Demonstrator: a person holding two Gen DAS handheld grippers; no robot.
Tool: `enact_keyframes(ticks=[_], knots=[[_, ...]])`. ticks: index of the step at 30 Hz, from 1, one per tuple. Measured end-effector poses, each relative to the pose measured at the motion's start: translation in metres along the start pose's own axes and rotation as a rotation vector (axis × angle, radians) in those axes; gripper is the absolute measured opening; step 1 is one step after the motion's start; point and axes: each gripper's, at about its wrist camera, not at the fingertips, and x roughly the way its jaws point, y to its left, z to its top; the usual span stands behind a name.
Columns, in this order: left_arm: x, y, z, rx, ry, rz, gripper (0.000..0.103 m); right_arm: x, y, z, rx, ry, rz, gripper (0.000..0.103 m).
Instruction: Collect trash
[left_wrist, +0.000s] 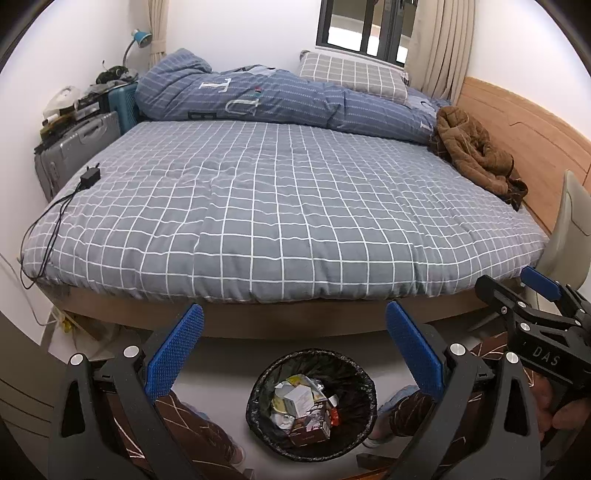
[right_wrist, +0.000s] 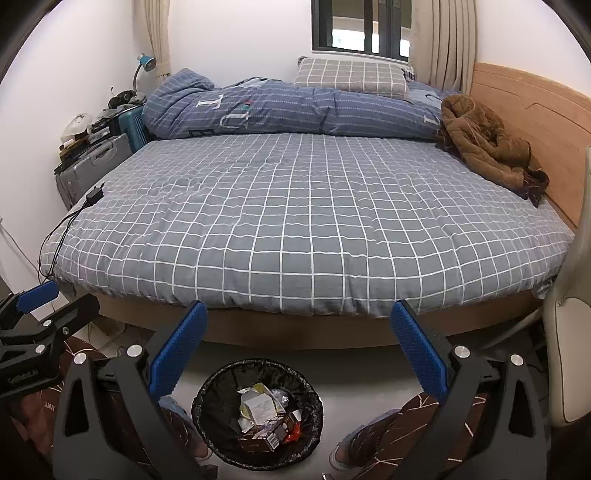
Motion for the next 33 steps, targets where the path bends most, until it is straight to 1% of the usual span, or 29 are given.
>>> enact_keyframes(ticks=[12,18,21,25,28,31,33], knots=[[0.005,0.000,-0.004,0.009,0.015,0.024,0.097,0.000,0.004,-0.005,-0.006,0.004,0.001,0.095],[0.005,0.000,-0.005,0.010,0.004,0.051,0.097,0.000,0.004,-0.006,-0.004,0.006,0.000,0.095],[0.006,-0.001,-0.006,0.023,0.009,0.052,0.097,0.001,0.005,-0.006,-0.002,0.007,-0.001,0.095],[0.007,-0.001,-0.007,0.015,0.008,0.060,0.097,0.001,0.005,-0.007,-0.002,0.009,-0.001,0.095],[0.008,-0.002,-0.006,0.014,0.005,0.080,0.097,0.002,0.006,-0.008,-0.004,0.008,0.000,0.095],[0.009,-0.002,-0.007,0.008,0.021,0.061,0.097,0.002,0.007,-0.008,-0.003,0.008,0.000,0.095],[0.011,-0.004,-0.008,0.020,0.029,0.068,0.097,0.002,0.007,-0.008,-0.004,0.007,0.000,0.095]])
